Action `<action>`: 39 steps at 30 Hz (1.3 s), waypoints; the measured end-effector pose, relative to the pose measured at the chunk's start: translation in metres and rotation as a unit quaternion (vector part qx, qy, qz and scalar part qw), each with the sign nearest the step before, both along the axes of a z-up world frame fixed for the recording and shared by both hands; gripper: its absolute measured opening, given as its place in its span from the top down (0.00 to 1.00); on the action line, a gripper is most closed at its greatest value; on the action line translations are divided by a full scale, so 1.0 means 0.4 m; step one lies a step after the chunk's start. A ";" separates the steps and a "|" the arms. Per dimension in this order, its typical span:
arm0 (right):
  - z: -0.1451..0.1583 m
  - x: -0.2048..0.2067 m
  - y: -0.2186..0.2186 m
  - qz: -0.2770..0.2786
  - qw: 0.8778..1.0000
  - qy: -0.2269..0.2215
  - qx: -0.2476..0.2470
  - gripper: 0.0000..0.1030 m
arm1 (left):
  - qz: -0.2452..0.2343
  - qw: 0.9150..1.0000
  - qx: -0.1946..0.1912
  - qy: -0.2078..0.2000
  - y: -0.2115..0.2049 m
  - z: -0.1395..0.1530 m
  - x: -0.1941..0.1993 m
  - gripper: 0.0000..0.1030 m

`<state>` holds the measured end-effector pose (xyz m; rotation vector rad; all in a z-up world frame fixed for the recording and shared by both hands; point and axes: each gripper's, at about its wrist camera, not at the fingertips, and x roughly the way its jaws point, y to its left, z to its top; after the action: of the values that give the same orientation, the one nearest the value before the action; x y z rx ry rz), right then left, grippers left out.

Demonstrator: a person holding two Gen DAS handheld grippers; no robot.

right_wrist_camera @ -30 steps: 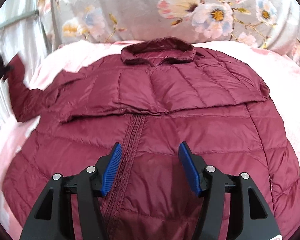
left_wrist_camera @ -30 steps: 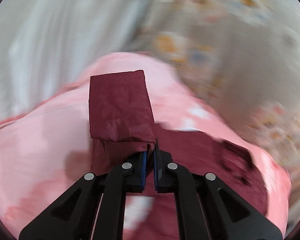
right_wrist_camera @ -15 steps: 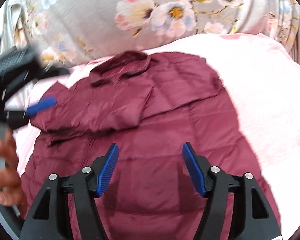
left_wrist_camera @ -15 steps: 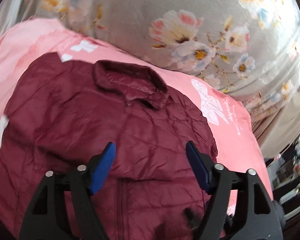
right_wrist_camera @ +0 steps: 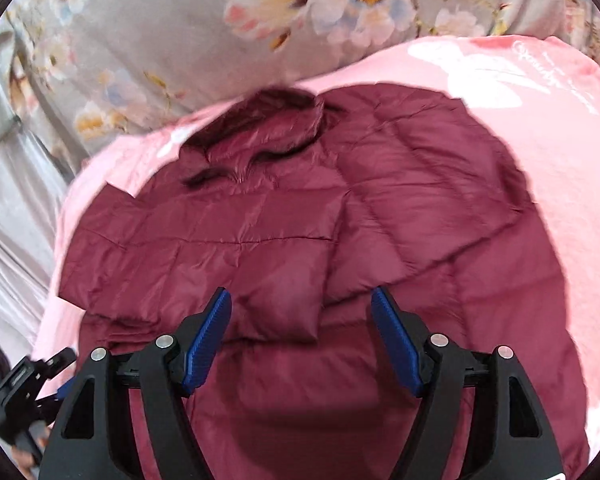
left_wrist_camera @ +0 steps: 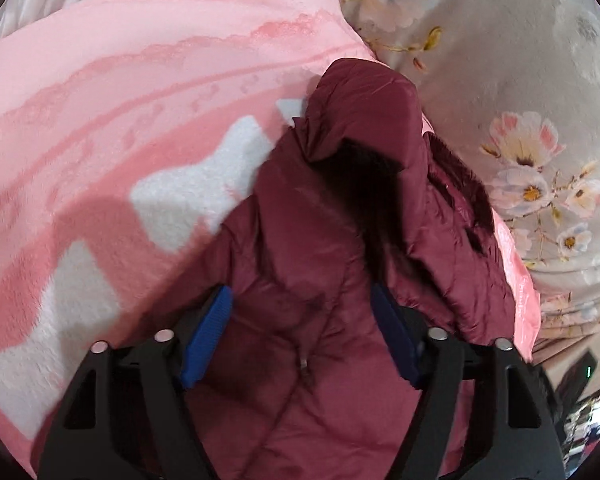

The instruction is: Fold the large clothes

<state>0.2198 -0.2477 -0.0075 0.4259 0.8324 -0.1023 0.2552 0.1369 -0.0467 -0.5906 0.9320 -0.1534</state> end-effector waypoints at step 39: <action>0.033 0.055 -0.196 -0.014 0.997 -0.013 -0.073 0.96 | 0.046 0.999 0.002 -0.002 -0.010 0.046 0.283 0.99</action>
<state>0.2417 -0.3260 0.0056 0.3008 0.7874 -0.1810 0.3685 0.1327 -0.0282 -0.6282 0.8999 -0.0707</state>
